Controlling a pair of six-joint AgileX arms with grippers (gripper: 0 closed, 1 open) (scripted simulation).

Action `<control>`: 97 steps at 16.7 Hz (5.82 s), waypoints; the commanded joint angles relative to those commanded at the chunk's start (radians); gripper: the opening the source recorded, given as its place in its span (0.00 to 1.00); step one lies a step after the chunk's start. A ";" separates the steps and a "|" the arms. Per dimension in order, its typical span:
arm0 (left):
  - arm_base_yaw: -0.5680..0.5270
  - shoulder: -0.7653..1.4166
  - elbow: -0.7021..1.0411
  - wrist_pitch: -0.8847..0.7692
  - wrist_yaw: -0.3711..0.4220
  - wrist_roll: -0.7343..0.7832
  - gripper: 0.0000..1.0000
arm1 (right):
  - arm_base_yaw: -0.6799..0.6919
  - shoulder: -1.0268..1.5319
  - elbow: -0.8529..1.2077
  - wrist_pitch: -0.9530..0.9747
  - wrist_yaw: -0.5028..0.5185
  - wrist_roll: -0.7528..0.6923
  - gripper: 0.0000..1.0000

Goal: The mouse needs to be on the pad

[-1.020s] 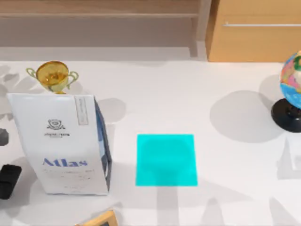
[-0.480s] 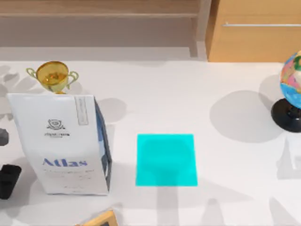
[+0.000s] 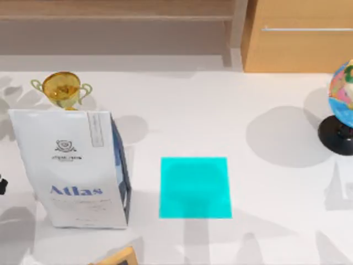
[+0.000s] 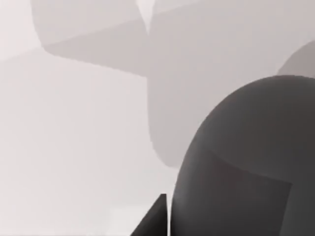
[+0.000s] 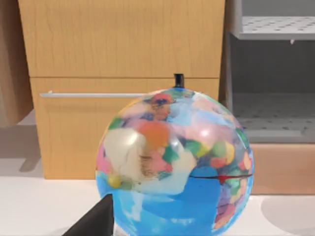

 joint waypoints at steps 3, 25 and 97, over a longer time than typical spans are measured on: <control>-0.006 -0.055 0.077 -0.123 0.000 -0.003 0.00 | 0.000 0.000 0.000 0.000 0.000 0.000 1.00; -0.209 0.168 0.560 -0.202 -0.083 -1.200 0.00 | 0.000 0.000 0.000 0.000 0.000 0.000 1.00; -0.975 0.719 0.805 -0.110 0.019 -4.284 1.00 | 0.000 0.000 0.000 0.000 0.000 0.000 1.00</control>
